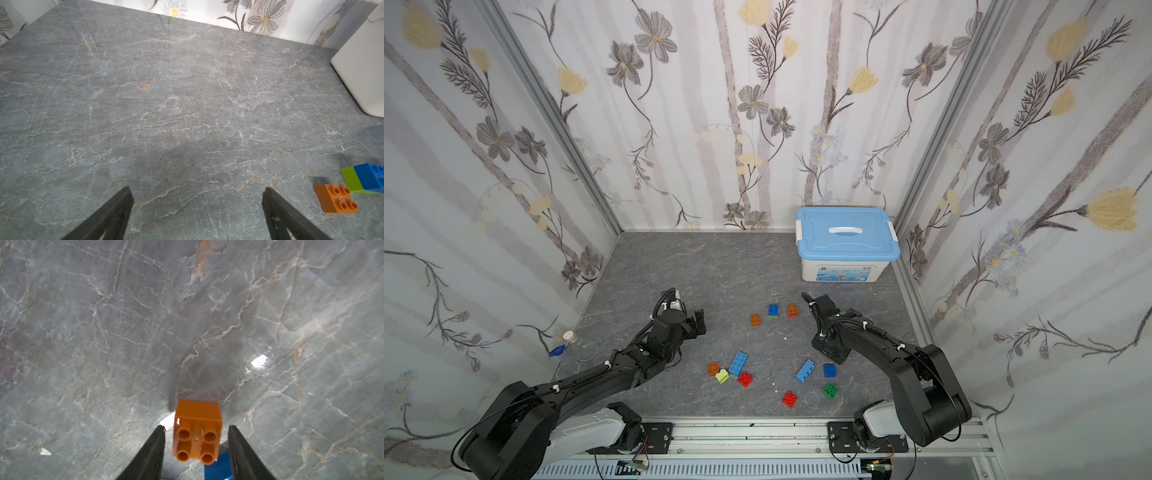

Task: Assemble the letter h with lego
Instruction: Pick up the lego brick from the center of the board, then assemble the lego brick with the lego brick.

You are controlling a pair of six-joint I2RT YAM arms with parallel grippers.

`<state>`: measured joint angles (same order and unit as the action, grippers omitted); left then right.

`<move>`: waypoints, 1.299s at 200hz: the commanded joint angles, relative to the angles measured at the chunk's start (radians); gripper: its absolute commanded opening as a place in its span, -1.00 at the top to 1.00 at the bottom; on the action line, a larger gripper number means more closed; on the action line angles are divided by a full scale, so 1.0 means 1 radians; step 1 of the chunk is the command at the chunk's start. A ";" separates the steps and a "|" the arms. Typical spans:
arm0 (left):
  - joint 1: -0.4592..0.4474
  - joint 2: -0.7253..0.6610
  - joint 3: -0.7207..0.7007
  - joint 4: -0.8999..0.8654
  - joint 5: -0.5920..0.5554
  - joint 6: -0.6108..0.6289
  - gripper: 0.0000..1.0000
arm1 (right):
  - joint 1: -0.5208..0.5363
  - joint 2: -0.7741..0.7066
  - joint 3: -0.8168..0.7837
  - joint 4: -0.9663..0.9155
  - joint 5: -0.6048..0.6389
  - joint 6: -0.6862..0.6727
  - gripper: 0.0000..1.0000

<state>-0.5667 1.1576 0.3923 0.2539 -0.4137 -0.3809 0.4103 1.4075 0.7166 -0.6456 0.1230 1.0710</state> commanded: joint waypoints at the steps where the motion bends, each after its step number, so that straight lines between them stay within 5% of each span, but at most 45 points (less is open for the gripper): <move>1: -0.001 0.000 -0.001 0.014 -0.030 0.003 -1.00 | -0.002 0.013 -0.009 0.041 -0.027 -0.009 0.20; 26: -0.001 0.007 0.015 0.001 -0.020 0.014 -1.00 | -0.005 0.013 -0.019 0.041 -0.016 -0.016 0.44; 80: 0.000 -0.012 -0.019 0.037 0.004 0.019 -1.00 | 0.065 -0.010 0.153 -0.067 -0.032 -0.153 0.47; 130: 0.022 0.020 -0.034 0.106 0.124 0.021 -1.00 | 0.284 0.317 0.668 -0.277 -0.061 -0.393 0.49; 172: 0.050 0.020 -0.042 0.108 0.168 0.006 -1.00 | 0.325 0.566 0.975 -0.356 -0.130 -0.489 0.48; 260: 0.062 0.008 -0.033 0.066 0.145 -0.016 -1.00 | 0.322 0.761 1.162 -0.439 -0.156 -0.539 0.48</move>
<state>-0.5064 1.1622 0.3508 0.3244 -0.2581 -0.3923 0.7319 2.1521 1.8648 -1.0447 -0.0235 0.5327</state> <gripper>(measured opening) 0.997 0.319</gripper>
